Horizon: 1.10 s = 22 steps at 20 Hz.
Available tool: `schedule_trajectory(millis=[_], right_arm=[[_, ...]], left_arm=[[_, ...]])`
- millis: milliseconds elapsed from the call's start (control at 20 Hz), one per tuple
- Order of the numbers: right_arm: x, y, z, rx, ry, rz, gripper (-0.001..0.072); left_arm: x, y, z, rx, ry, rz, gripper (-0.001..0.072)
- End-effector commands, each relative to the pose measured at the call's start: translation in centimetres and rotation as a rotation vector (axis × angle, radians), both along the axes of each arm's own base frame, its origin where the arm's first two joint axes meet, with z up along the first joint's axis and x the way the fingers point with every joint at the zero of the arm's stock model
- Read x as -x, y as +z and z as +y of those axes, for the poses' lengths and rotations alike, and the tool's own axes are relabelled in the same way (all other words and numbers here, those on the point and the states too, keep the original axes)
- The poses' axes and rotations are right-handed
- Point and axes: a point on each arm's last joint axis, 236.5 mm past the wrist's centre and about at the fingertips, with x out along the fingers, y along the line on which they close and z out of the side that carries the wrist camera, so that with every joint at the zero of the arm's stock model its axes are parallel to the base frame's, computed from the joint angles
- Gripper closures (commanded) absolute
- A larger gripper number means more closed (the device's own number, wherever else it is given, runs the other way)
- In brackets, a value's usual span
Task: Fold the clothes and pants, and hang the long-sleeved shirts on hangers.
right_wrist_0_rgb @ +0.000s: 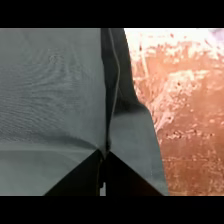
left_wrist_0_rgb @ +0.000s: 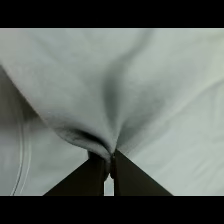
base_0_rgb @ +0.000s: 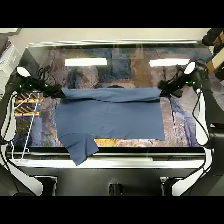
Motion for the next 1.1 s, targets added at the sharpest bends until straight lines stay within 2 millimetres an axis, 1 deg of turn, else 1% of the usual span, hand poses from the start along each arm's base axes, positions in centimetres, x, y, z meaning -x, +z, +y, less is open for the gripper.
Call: schedule_trajectory(millis=[0,150,350,600,750,950,1000,1050], right_arm=[[1.3,-1.6,0.1,-0.005,0.011,0.078,0.0683],[1.8,-3.5,0.1,-0.01,0.014,0.128,0.0683],[2.5,-4.9,-0.3,0.005,0.02,0.177,0.0683],[2.8,-5.3,-1.7,0.069,0.019,0.188,0.0683],[2.8,-5.4,-2.5,0.099,-0.01,0.195,0.0683],[2.4,-5.4,-2.4,0.097,-0.014,0.179,0.0681],[2.3,-5.4,-2.3,0.089,-0.015,0.176,0.0644],[2.3,-5.4,-2.1,0.083,-0.015,0.174,0.0532]], left_arm=[[1.4,-1.1,1.2,-0.061,0.006,0.076,0.0689],[2.1,-2.0,1.5,-0.076,-0.006,0.115,0.0689],[2.4,-3.5,1.5,-0.074,-0.009,0.15,0.0689],[2.7,-5.1,1.5,-0.069,-0.007,0.186,0.0689],[2.5,-5.0,1.7,-0.07,-0.001,0.176,0.0689],[2.5,-5.2,1.6,-0.069,-0.003,0.181,0.0687],[2.5,-5.2,1.4,-0.07,-0.005,0.179,0.0662],[2.3,-5.2,1.4,-0.071,-0.002,0.173,0.0537]])
